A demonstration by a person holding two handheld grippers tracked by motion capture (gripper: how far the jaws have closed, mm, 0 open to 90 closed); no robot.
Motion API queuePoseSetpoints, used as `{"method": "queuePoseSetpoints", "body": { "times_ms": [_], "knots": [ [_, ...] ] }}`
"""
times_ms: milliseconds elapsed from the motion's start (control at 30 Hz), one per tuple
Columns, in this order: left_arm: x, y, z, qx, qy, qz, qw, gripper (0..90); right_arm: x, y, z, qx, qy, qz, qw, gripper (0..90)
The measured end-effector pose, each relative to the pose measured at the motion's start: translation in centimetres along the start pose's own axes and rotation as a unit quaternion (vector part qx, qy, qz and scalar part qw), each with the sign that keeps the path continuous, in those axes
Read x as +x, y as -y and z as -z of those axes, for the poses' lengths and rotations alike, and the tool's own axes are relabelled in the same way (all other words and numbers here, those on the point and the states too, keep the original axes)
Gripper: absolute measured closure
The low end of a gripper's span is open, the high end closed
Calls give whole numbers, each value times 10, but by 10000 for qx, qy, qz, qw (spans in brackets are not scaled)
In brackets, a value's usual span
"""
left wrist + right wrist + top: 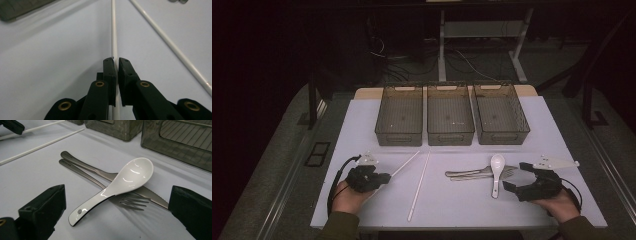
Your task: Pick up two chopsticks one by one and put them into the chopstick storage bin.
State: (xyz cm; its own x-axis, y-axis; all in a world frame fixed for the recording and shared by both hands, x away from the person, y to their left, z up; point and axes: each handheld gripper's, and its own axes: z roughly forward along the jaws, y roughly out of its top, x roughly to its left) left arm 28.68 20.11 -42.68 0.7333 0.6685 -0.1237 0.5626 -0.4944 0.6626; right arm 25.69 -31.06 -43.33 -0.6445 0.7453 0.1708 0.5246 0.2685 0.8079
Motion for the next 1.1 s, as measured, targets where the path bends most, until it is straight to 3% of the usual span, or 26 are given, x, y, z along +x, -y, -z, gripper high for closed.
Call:
{"method": "queuePoseSetpoints", "body": {
  "times_ms": [367,600,700,933,1100],
  "knots": [
    [-7,-11,13,-622,112,-70,9980,841,-1,0,0,-5,-11,-14,10000,13],
    [-9,-23,24,-1054,238,-122,9941,841,-2,0,0,-9,-1,-40,10000,13],
    [-11,-29,29,-1320,344,-110,9906,842,-1,0,0,-7,6,-29,10000,13],
    [-13,-41,31,-1438,346,-210,9888,844,-1,0,1,-2,12,-68,10000,13],
    [-7,-50,29,-1514,350,-221,9876,844,-2,0,1,-24,25,-54,10000,13]
  ]
}}
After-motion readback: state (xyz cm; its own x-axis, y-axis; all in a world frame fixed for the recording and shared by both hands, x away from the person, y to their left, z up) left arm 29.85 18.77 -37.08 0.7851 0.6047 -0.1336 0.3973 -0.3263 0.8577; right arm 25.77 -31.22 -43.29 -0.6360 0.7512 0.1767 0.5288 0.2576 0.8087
